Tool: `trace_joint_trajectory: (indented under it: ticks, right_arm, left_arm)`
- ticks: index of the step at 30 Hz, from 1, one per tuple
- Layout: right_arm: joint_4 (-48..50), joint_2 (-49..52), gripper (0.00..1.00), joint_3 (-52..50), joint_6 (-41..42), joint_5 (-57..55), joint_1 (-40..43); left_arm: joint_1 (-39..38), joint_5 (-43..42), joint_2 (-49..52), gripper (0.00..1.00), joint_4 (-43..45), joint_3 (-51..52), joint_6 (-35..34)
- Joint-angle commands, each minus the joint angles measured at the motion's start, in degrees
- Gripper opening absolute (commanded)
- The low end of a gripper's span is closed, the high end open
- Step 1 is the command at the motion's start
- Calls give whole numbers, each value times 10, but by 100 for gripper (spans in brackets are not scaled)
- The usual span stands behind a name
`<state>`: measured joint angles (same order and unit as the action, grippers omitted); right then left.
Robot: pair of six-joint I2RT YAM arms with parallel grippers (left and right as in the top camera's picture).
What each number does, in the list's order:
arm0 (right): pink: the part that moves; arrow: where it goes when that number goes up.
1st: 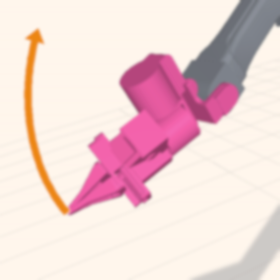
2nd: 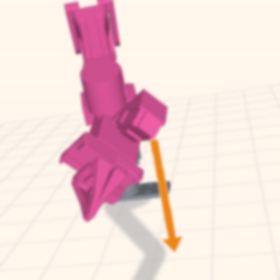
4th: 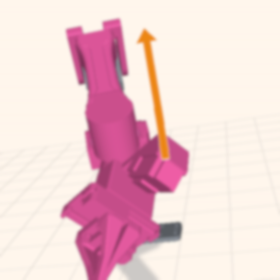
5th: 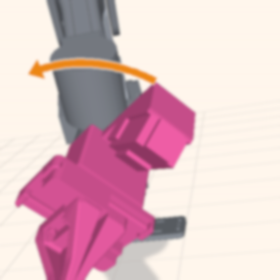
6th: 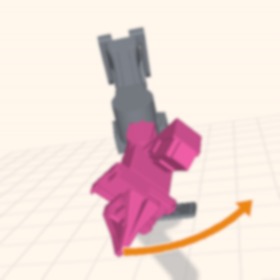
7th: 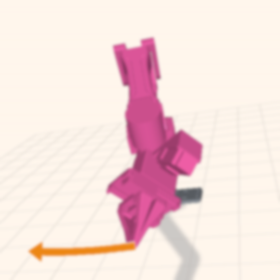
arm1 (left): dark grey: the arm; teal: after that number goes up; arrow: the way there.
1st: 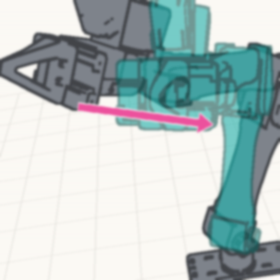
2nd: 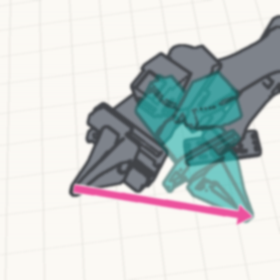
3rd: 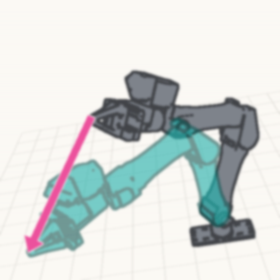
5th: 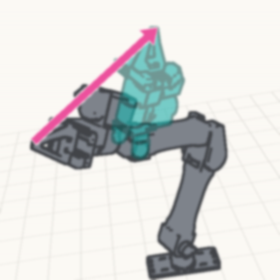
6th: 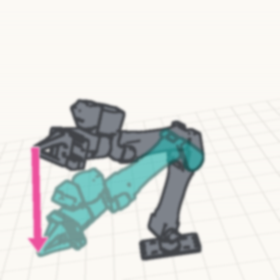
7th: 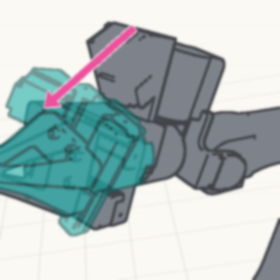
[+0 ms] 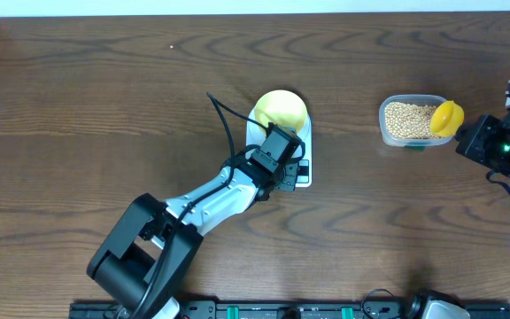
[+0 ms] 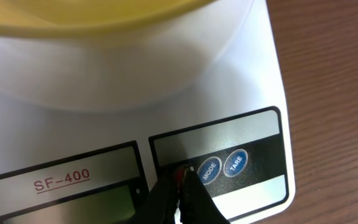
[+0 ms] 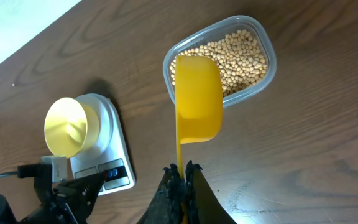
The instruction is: Scoop item into bowl and weigh 50g on scale
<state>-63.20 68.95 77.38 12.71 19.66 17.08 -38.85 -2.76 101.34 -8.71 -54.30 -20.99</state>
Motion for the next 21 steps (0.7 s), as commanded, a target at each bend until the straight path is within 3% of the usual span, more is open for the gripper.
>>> trace_joint_trajectory:
  ticks: [1,21]
  right_arm:
    - [0,1,1,-3,-10,0,1]
    - [-5,1,1,-3,-10,0,1]
  left_arm:
    - [0,9,12,7,-2,-1,-3]
    - [0,9,13,7,-1,-1,-8]
